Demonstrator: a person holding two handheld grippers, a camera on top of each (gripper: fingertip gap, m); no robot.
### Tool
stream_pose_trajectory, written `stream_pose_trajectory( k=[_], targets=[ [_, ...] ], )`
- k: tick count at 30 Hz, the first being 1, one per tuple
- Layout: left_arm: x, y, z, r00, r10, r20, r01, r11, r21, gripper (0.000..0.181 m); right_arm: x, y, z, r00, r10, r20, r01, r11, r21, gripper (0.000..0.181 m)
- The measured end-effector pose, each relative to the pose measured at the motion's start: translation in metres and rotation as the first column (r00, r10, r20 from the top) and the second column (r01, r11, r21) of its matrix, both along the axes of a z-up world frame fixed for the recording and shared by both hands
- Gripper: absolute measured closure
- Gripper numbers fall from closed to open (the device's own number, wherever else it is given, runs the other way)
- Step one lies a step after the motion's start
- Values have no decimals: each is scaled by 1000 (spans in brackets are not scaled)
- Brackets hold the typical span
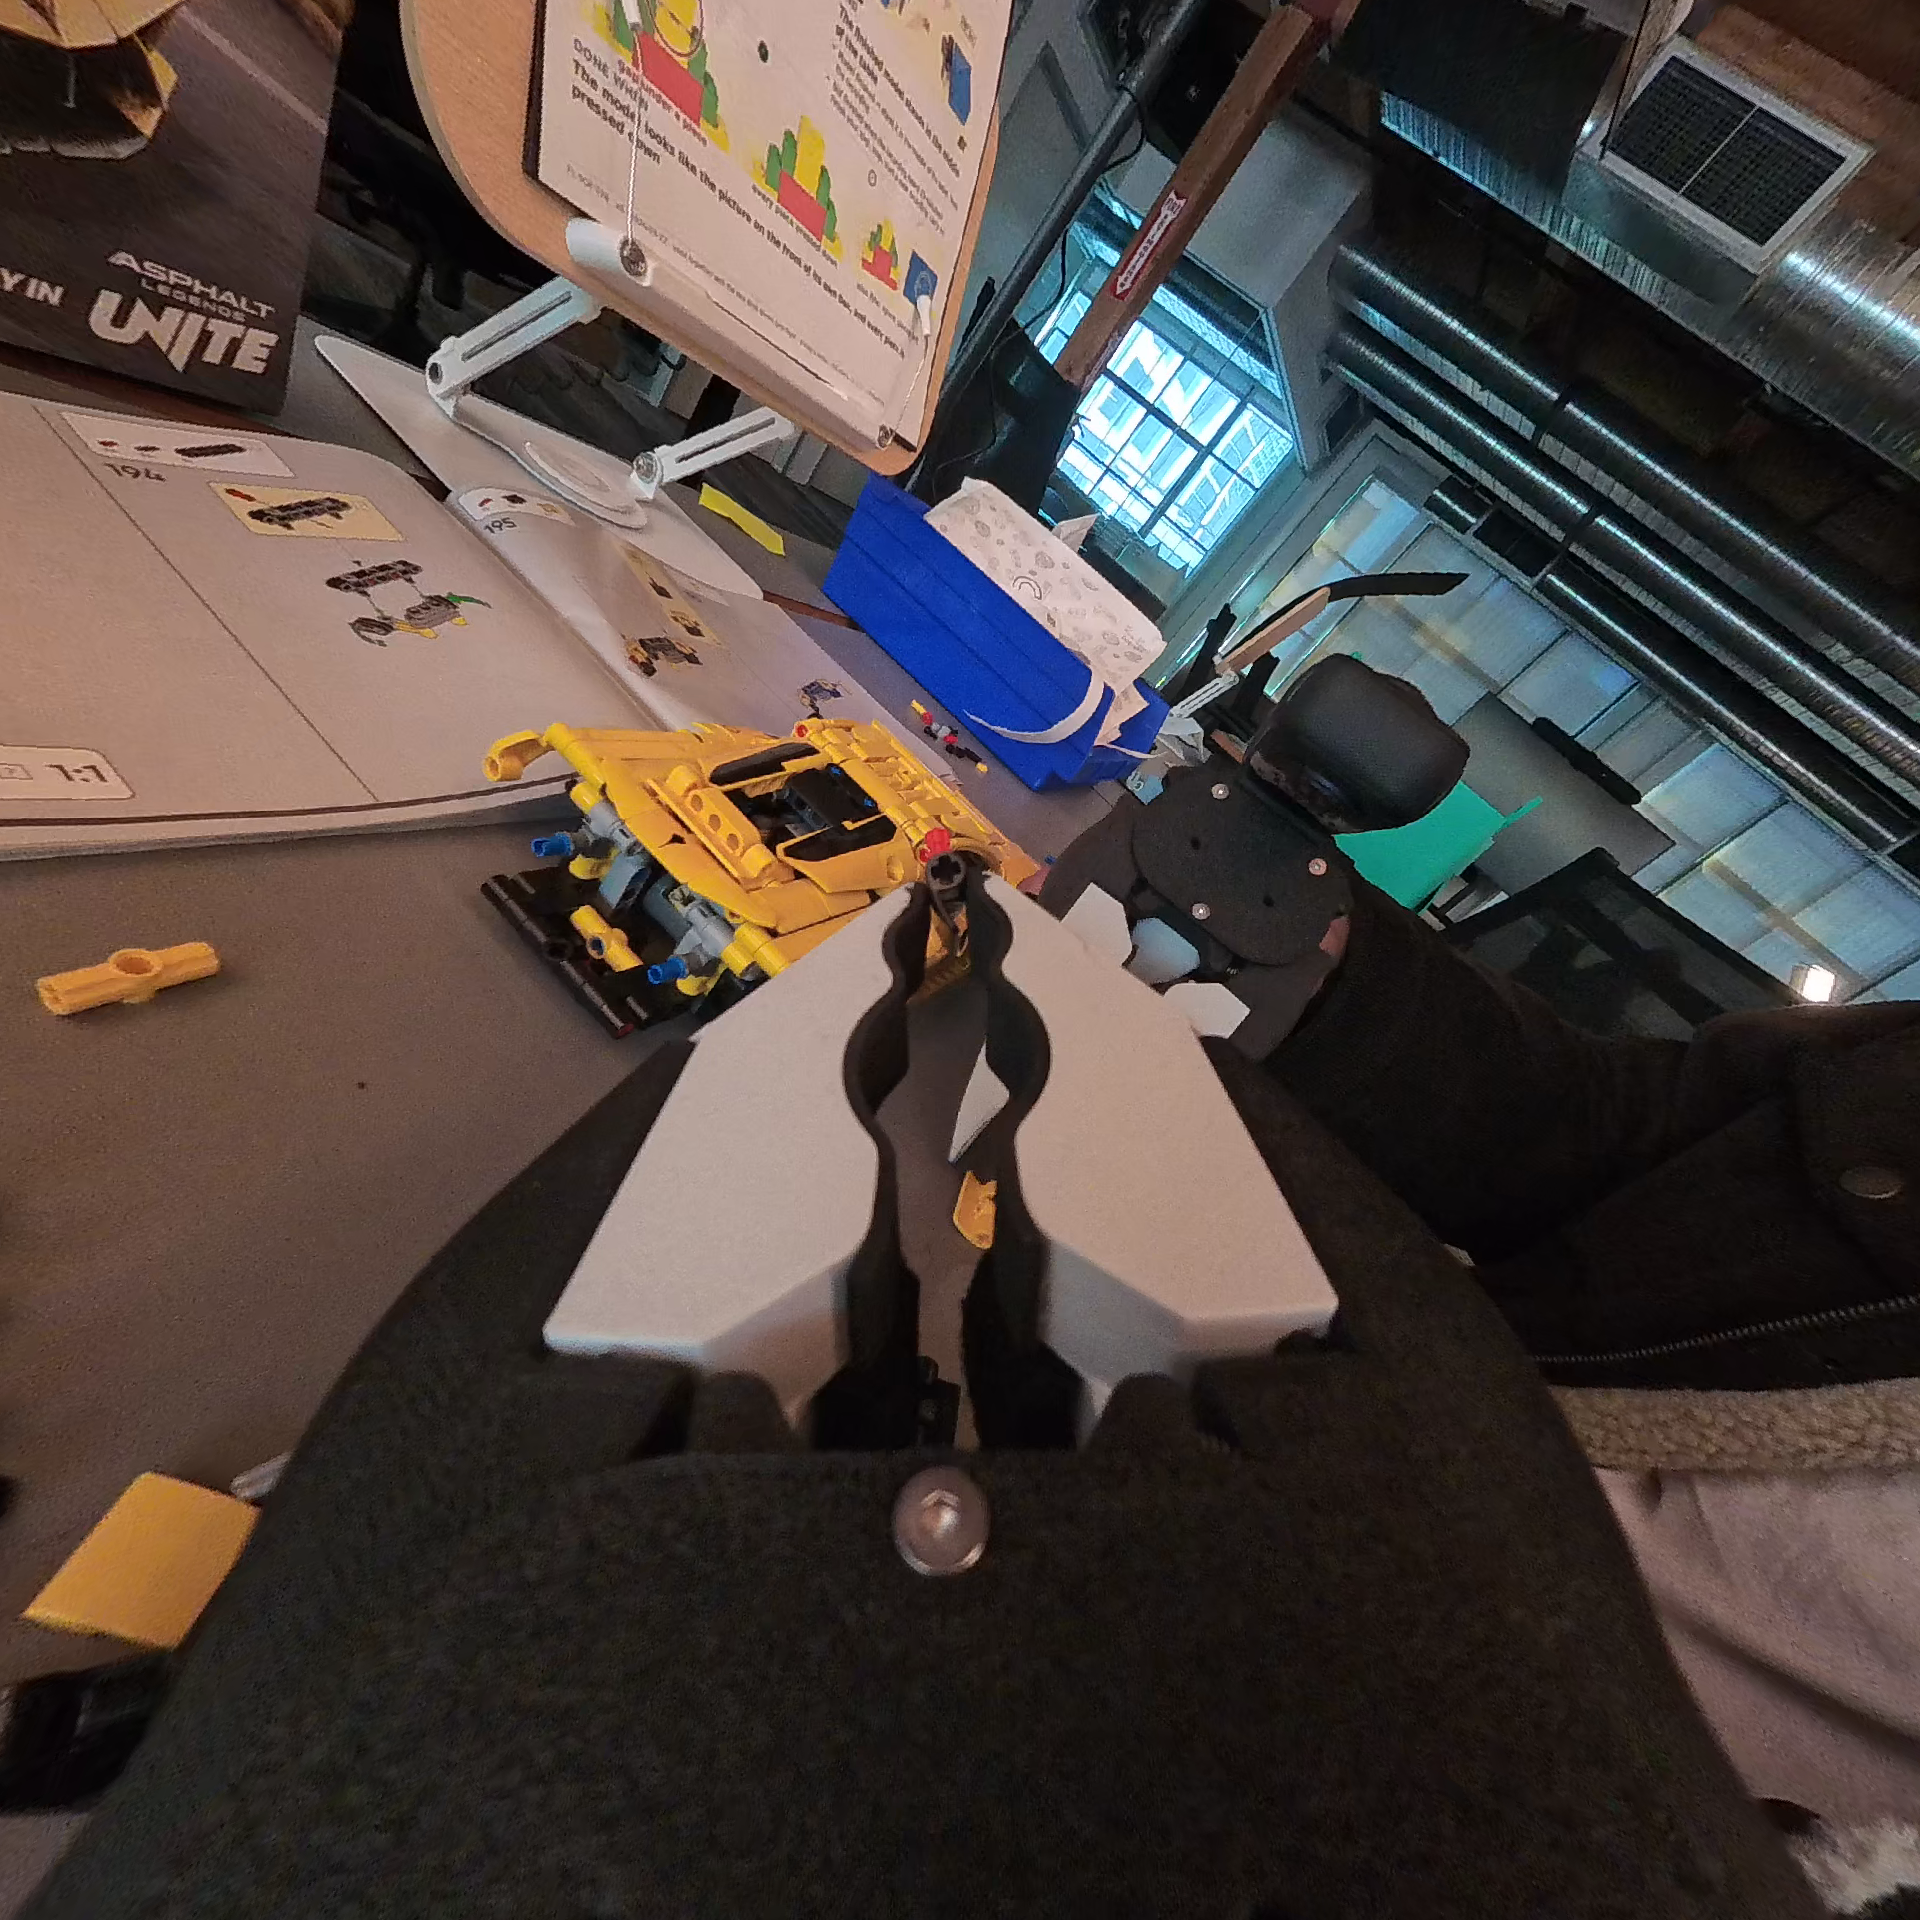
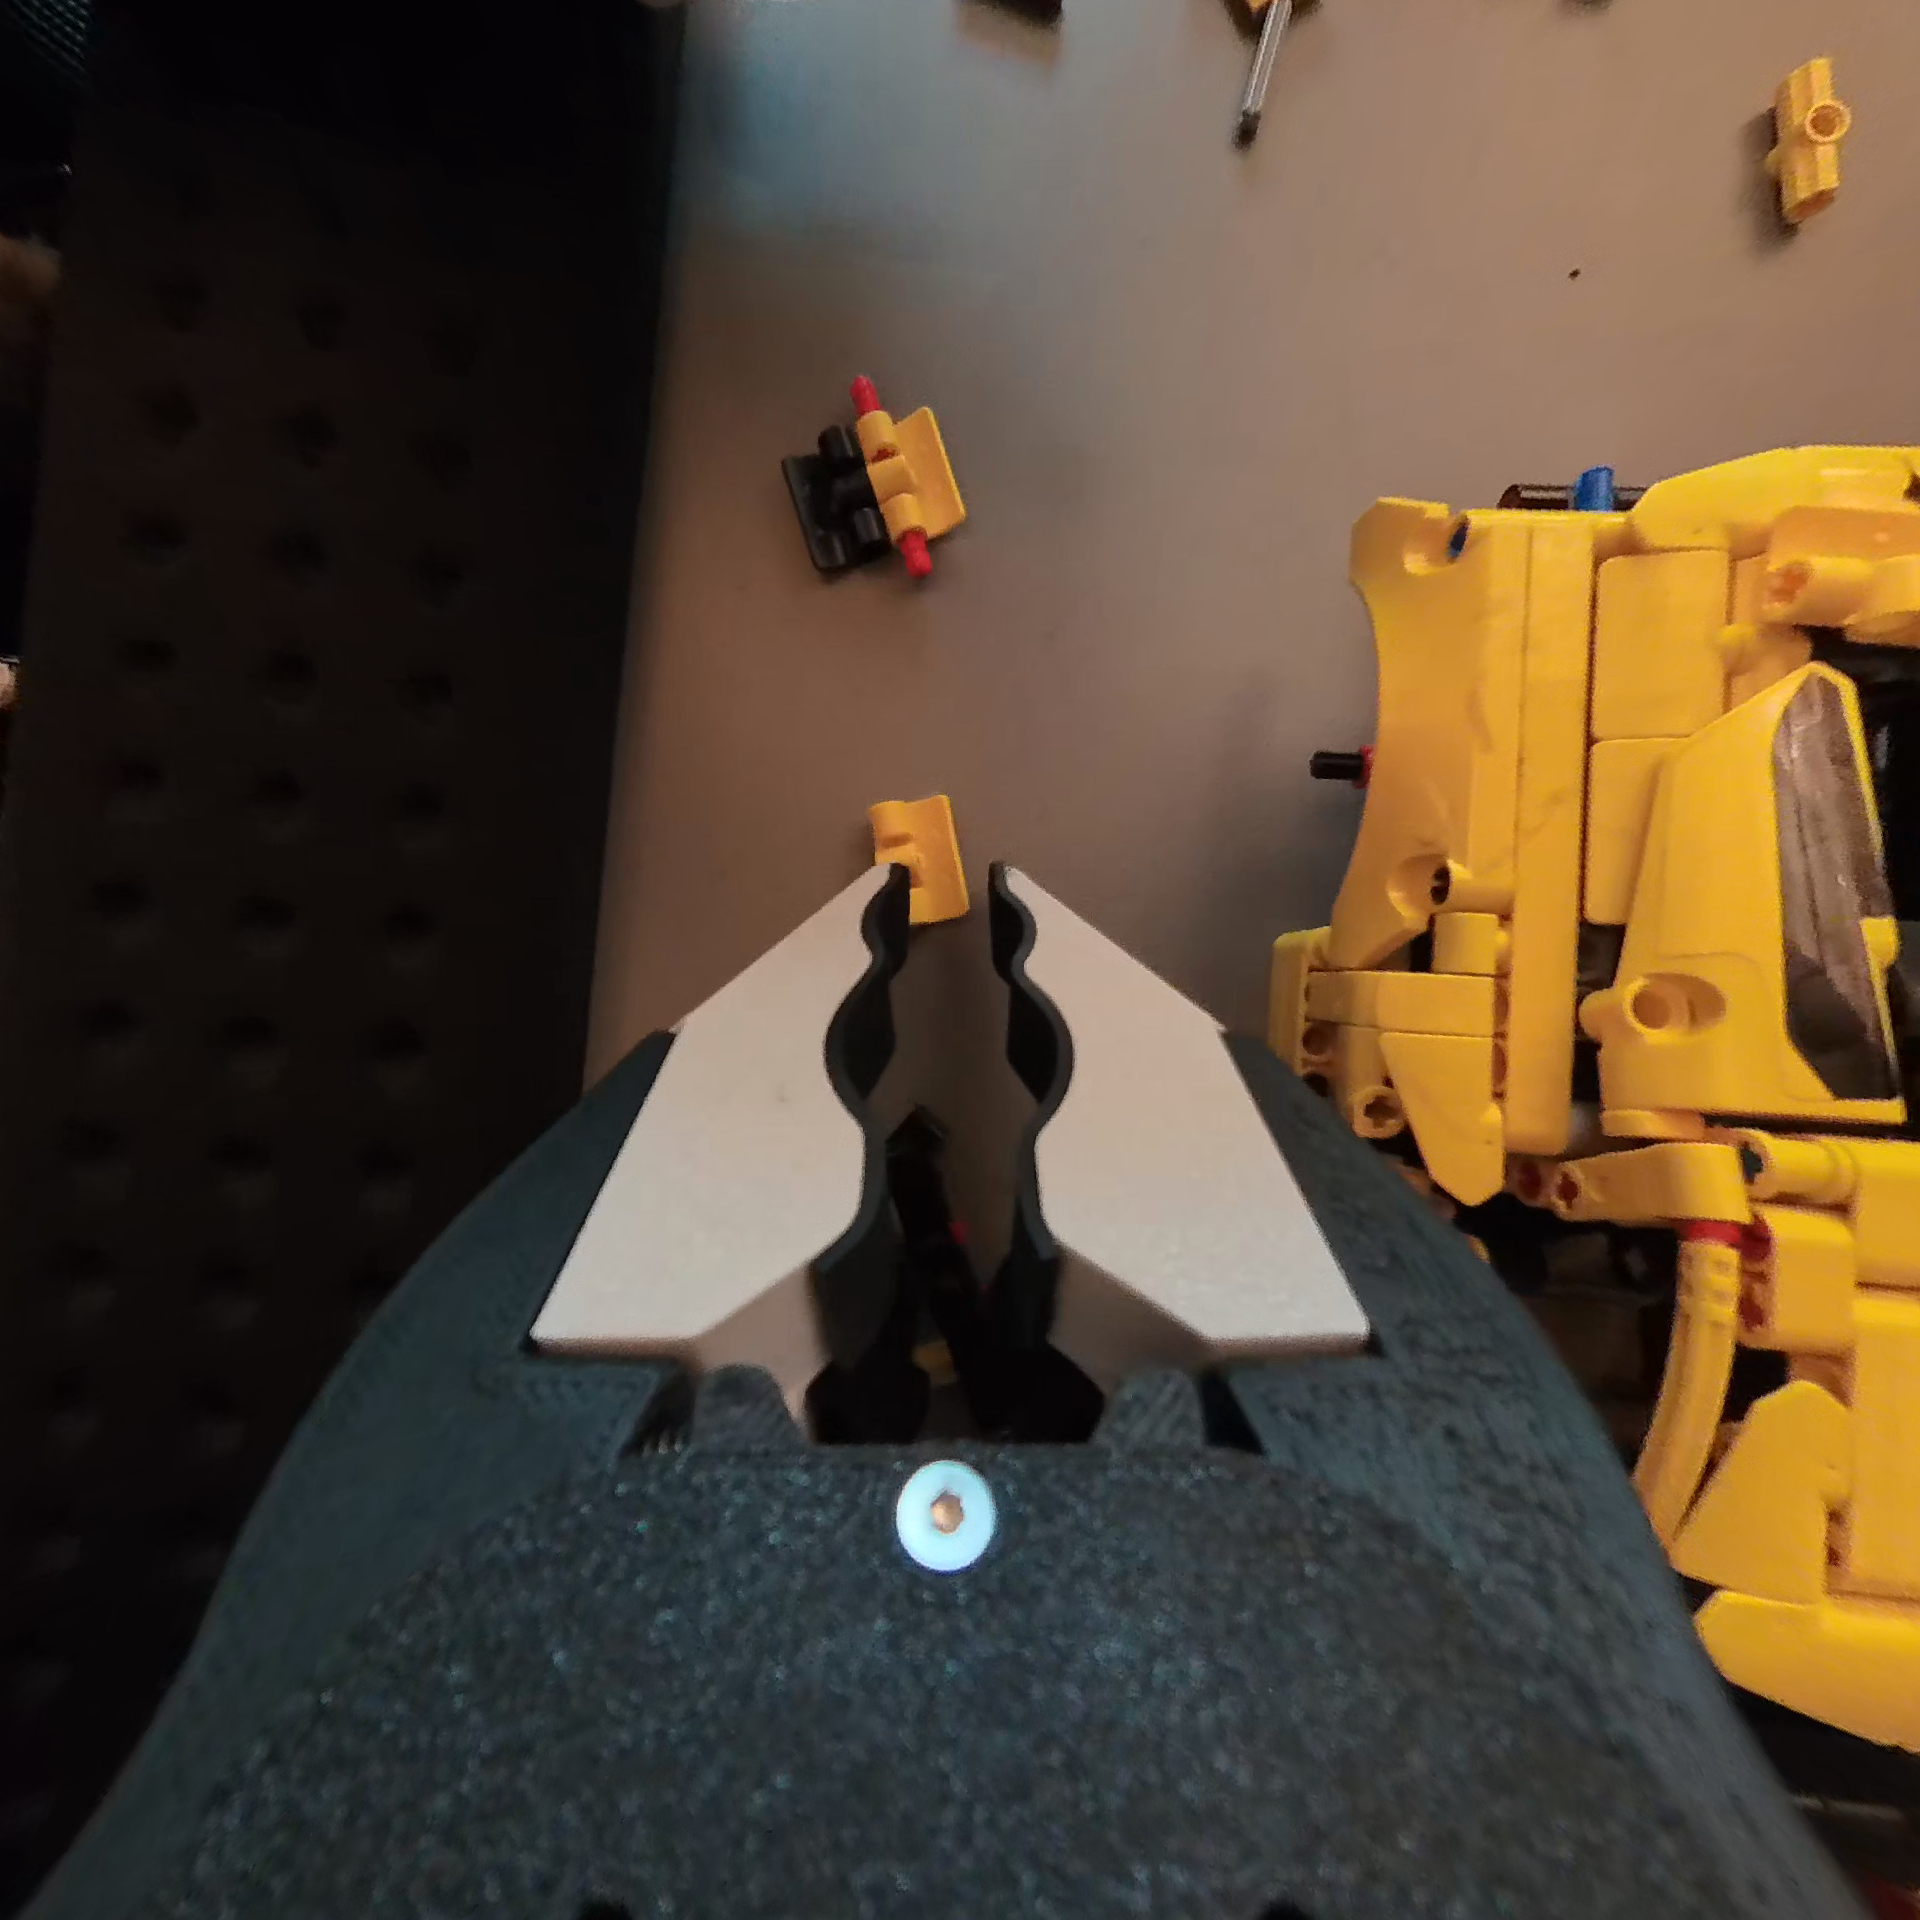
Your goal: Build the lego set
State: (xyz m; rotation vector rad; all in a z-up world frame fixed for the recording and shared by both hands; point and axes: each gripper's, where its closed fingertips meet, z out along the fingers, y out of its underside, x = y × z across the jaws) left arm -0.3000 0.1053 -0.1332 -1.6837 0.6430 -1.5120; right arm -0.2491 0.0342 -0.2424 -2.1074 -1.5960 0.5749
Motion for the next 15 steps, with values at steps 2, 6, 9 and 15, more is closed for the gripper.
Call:
stream_pose_trajectory(
  k=[2, 6, 9, 15],
  targets=[
    [0, 0, 0, 1000, 0, -1, 0, 1000, 1, 175, 0, 0, 0, 1000, 0, 1, 0, 1000, -5, 166],
    [0, 0, 0, 1000, -1, -2, 1, 1000, 1, 175, -3, -6, -1, 1000, 16, -5, -16, 999, -28, 168],
    [1, 0, 0, 1000, -2, -2, 2, 1000, 1, 175, -4, -8, -1, 1000, 22, -2, -22, 999, -34, 170],
    [1, -1, -1, 1000, -5, -4, 5, 1000, 1, 175, -9, -18, -1, 999, 48, 27, -46, 998, -51, 169]
  ],
)
